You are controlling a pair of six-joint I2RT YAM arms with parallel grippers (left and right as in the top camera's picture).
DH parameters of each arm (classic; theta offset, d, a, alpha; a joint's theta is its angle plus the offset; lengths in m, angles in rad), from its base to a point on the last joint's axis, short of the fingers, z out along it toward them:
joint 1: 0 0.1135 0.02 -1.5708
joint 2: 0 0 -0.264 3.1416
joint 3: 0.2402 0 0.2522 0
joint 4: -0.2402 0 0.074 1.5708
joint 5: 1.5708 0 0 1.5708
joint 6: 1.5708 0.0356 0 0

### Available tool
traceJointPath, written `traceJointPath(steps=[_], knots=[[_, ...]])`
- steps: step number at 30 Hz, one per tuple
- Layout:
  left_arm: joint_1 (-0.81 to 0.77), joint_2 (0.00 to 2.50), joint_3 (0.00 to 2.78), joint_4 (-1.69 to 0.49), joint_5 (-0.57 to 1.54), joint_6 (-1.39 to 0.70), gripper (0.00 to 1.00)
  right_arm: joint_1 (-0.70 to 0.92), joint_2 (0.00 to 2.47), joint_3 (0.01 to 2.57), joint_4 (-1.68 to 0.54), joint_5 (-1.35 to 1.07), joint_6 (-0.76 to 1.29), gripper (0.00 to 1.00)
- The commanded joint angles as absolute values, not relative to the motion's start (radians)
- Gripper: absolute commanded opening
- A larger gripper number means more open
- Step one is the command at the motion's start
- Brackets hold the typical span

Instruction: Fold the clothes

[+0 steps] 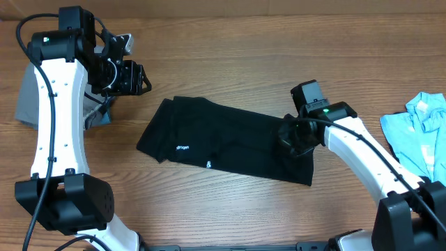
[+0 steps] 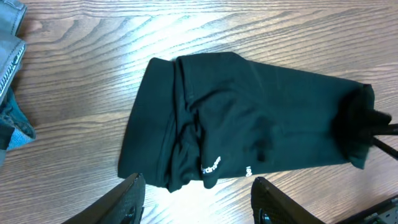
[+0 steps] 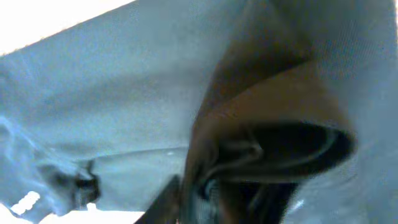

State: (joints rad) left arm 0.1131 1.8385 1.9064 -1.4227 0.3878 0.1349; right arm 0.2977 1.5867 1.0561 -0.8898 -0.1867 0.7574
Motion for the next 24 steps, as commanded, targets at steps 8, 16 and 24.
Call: traceJointPath(steps=[8,16,24], knots=[[0.111,1.825,1.924,-1.432,0.393,0.153,0.6,0.255,1.516,1.09,-0.896,-0.149,0.629,0.48],[0.111,1.825,1.924,-1.424,0.393,0.153,0.62,0.097,1.467,1.071,-0.975,-0.105,0.612,0.04],[0.111,1.825,1.924,-1.427,0.394,0.152,0.63,0.093,1.593,0.932,-0.893,-0.181,0.612,0.04]])
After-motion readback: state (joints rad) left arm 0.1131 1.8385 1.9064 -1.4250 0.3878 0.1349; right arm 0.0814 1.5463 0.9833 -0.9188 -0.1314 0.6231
